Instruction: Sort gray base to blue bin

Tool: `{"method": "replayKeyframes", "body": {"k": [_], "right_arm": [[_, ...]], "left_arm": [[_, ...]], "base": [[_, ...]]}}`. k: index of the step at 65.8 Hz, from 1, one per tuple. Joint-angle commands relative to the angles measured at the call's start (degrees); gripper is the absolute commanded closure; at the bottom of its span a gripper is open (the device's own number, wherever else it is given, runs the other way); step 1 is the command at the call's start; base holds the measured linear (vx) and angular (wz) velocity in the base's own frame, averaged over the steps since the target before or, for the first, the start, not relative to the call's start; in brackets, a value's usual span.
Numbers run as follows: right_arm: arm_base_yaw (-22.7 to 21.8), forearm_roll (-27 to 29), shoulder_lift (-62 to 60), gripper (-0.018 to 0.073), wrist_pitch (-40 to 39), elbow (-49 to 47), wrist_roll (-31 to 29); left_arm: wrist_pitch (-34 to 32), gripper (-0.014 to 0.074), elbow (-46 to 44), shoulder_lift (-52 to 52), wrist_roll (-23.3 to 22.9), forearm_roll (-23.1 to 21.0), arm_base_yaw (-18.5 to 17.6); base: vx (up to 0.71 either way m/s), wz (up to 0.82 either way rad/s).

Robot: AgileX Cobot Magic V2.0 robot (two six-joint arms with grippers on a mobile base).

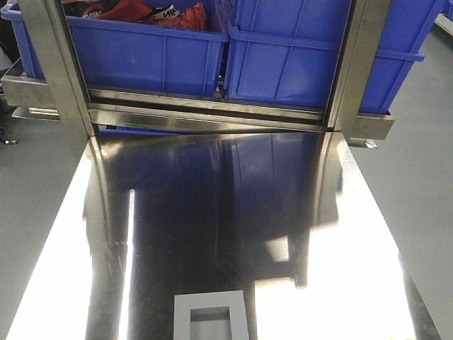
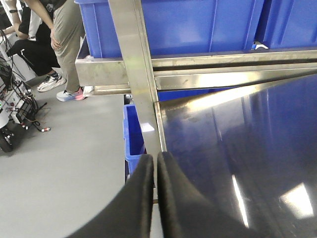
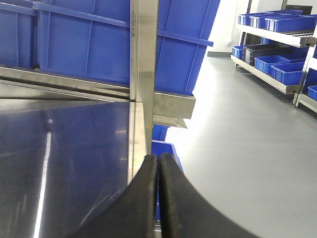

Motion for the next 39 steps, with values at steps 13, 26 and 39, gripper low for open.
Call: {"method": "replayKeyframes", "body": {"k": [13, 26, 39], "right_arm": [[-0.1, -0.5, -0.9, 0.0568, -4.3, 0.8, -0.3], [-0.1, -0.5, -0.9, 0.0568, -4.3, 0.8, -0.3], [-0.1, -0.5, -0.9, 0.0568, -4.3, 0.8, -0.3]], "left_arm": [[-4.0, 0.0189, -1.9, 0.7, -0.1, -0.9, 0.1], [-4.0, -0.0138, -1.7, 0.7, -0.1, -3.6, 0.1], [-4.1, -0.0098, -1.7, 0.7, -0.2, -3.5, 0.1]], "base": [[0.00, 0.00], [0.00, 0.00], [0.00, 0.00]]}}
